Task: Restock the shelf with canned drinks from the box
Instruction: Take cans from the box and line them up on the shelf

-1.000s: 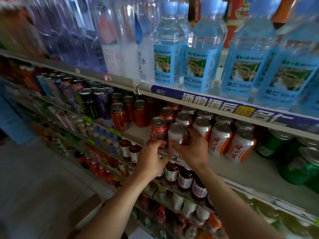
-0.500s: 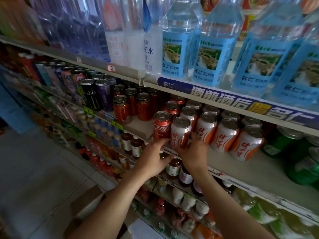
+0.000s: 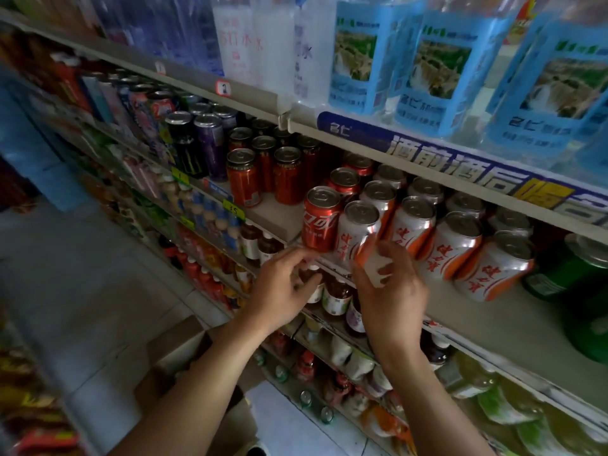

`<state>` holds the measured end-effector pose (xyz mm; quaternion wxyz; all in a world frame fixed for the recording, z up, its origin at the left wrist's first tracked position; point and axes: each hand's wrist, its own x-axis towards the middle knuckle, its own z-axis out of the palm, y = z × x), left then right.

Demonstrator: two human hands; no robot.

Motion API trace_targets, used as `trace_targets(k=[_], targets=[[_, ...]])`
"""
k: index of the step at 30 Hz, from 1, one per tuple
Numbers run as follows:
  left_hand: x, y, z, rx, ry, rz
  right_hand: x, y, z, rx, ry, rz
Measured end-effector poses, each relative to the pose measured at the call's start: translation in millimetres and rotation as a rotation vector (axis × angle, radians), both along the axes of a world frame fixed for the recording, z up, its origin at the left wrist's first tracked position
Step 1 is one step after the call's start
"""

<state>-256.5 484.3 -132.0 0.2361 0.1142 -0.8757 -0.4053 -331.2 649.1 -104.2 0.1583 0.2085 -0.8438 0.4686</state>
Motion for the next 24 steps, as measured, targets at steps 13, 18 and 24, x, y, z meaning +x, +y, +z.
trace_targets(k=[13, 18, 24], targets=[[218, -93, -162, 0.484, -0.768, 0.7, 97, -132, -160, 0.469, -0.551, 0.998], [270, -158, -248, 0.662, -0.861, 0.794, 141, -216, -265, 0.657, -0.747, 0.957], [286, -237, -362, 0.784, -0.846, 0.854, 165, -314, -401, 0.843, -0.95, 0.844]])
